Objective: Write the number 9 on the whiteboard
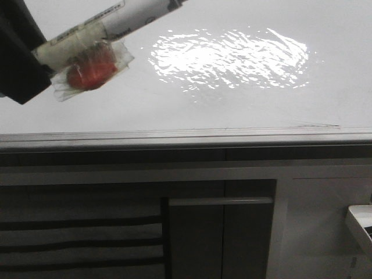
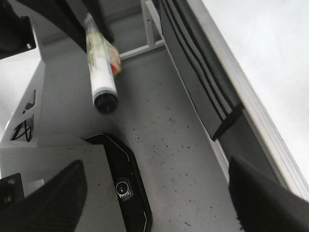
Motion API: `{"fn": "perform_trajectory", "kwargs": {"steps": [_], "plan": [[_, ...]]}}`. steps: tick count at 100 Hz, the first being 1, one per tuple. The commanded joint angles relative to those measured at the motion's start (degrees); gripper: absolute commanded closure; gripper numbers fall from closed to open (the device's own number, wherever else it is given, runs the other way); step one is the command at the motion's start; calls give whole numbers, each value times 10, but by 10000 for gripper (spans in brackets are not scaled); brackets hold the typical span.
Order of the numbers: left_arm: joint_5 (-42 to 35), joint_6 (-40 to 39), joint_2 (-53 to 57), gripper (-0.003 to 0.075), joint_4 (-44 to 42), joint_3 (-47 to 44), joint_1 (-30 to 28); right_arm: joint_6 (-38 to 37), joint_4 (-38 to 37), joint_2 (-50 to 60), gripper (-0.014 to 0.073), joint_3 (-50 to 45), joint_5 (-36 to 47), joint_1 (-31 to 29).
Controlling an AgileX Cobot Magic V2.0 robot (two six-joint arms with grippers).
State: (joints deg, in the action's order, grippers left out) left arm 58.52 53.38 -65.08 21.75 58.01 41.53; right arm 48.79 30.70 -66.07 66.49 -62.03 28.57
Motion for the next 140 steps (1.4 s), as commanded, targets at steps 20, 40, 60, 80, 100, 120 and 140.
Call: {"fn": "perform_trajectory", "kwargs": {"steps": [20, 40, 60, 80, 100, 120, 140], "plan": [[-25, 1, 12, 741, 24, 19, 16, 42, 27, -52, 64, 24, 109, 116], [-33, 1, 12, 741, 24, 19, 16, 53, 27, -83, 201, 24, 139, 139], [-33, 1, 12, 741, 24, 19, 16, 54, 25, -88, 300, 24, 138, 139], [-36, 1, 12, 741, 24, 19, 16, 54, 26, -88, 464, 24, 136, 139], [-43, 0, 12, 739, 24, 19, 16, 54, 26, -88, 616, 24, 133, 139], [-51, -3, 12, 486, 16, 19, 16, 52, 18, -87, 648, 27, 130, 137], [-54, -112, 43, 311, -54, 44, -24, -119, -163, -61, 645, 62, 108, 136]]}}
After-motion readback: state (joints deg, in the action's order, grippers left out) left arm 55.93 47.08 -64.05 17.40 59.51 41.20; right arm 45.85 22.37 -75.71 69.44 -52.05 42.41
